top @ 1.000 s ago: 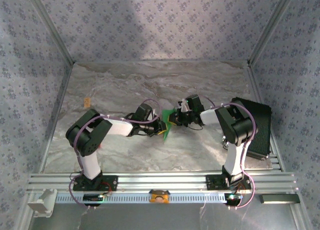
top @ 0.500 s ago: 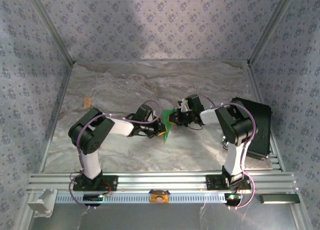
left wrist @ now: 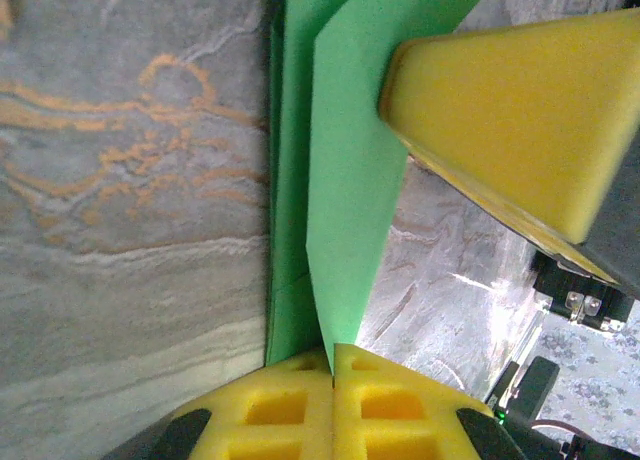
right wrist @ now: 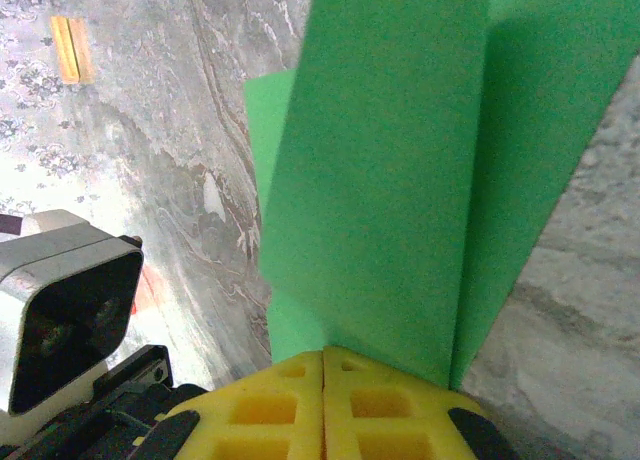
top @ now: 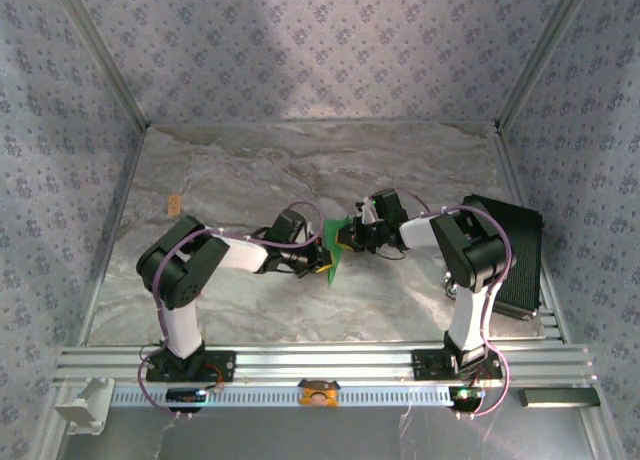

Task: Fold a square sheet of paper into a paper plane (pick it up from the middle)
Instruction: Fold the wing for the fifth time at the center of the table.

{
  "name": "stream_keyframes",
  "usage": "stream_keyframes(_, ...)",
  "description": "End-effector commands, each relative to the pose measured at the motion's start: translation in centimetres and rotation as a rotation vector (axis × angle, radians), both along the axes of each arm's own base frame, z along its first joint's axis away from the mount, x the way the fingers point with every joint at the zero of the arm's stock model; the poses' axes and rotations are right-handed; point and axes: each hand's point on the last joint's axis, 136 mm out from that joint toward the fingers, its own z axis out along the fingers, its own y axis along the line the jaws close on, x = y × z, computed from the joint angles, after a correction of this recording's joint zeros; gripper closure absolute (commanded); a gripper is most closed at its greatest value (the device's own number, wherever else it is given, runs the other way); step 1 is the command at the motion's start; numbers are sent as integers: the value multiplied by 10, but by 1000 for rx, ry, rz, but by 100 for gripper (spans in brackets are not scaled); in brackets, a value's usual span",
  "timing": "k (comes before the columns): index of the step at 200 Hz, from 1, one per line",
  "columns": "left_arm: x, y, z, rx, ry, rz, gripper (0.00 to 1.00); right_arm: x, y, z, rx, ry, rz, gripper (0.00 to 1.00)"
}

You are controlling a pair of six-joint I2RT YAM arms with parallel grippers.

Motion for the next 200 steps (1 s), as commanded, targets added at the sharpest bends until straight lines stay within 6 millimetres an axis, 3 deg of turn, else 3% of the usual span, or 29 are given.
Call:
stream_keyframes(1,-26,8,-14,44,73,-49,99,-20,-22,-41,-148,112,-32,91)
stream_keyframes(56,-36,17,-17,72,84,-56,84,-19,-23,-41,-153,113,-35,91)
stream_keyframes(95,-42,19,-16,80,86,-79,93,-20,-23,-42,-156,115,-35,91)
stream_keyframes(170,-54,24,-19,105,100,-107,90,-20,-24,-41,-159,113,-34,91)
stream_keyframes(200,-59,22,-21,99,111,-129,97,-20,-24,-41,-160,114,-36,91)
